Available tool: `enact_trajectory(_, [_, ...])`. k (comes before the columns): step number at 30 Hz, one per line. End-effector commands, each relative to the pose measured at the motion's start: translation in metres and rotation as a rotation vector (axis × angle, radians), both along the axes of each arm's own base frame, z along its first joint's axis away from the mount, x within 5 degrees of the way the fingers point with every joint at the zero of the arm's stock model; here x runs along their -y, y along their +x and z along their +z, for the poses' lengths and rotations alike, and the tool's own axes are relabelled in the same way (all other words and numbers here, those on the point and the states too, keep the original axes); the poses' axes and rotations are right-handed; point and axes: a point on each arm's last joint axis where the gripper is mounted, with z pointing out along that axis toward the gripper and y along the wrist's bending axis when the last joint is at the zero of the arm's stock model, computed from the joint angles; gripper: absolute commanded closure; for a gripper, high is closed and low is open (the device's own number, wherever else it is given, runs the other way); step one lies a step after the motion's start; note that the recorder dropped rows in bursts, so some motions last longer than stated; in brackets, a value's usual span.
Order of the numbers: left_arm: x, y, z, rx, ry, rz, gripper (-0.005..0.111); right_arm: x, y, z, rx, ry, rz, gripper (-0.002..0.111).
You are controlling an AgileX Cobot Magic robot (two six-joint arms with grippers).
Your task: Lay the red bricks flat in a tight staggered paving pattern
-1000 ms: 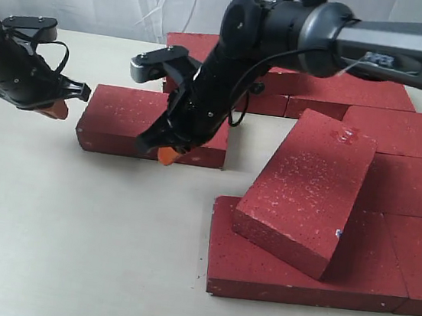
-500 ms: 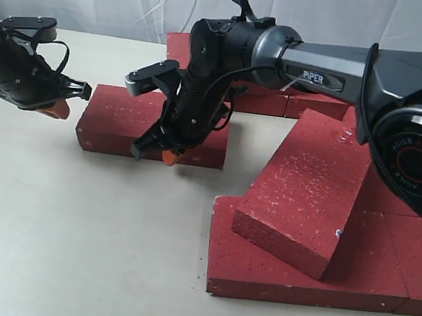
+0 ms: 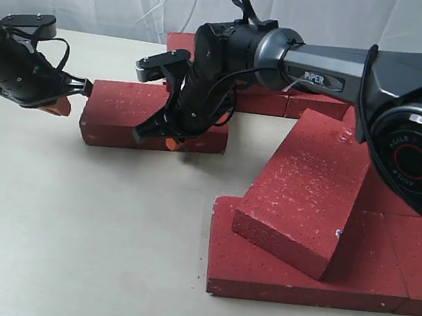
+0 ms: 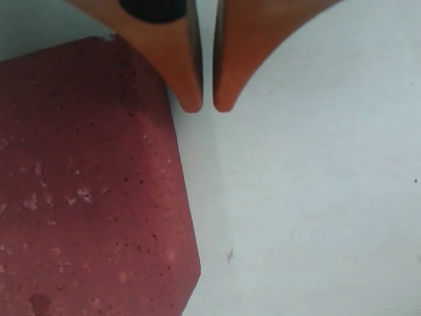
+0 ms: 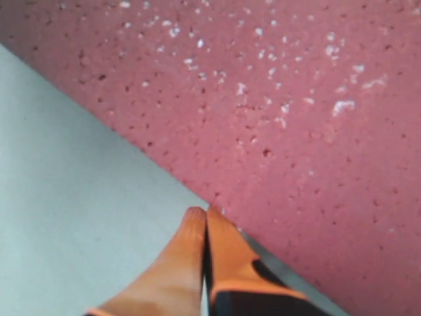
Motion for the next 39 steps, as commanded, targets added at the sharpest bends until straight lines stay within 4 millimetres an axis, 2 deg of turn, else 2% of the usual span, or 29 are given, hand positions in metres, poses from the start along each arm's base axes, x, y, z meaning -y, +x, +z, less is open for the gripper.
enact_trajectory(1, [-0.002,0.002,0.001,0.025,-0.013,0.035,0.099,0.002,0.005,0.004,0.018,0.025,-0.023,0.109])
enact_trajectory(11, [-0.002,0.001,0.009,0.047,-0.009,0.029,0.099,0.004,0.016,0.006,0.088,0.058,-0.059,0.109])
enact_trajectory(19, [-0.002,0.0,0.009,0.046,-0.006,0.025,0.099,0.009,0.005,0.002,-0.033,-0.007,-0.044,0.109])
enact_trajectory(29, [-0.002,0.0,0.009,0.038,-0.008,0.022,0.099,0.005,0.004,0.031,0.005,0.098,-0.071,0.109])
enact_trajectory(32, [-0.002,-0.001,0.011,0.043,-0.009,0.022,0.099,0.005,0.002,0.031,-0.021,0.102,-0.075,0.109])
enact_trajectory(37, [-0.003,-0.002,0.013,0.047,0.005,0.008,0.099,0.001,-0.004,0.015,-0.075,0.067,-0.004,0.109])
enact_trajectory(39, [-0.003,-0.003,0.013,0.037,0.016,-0.009,0.099,0.001,-0.005,0.017,-0.072,0.062,0.002,0.109])
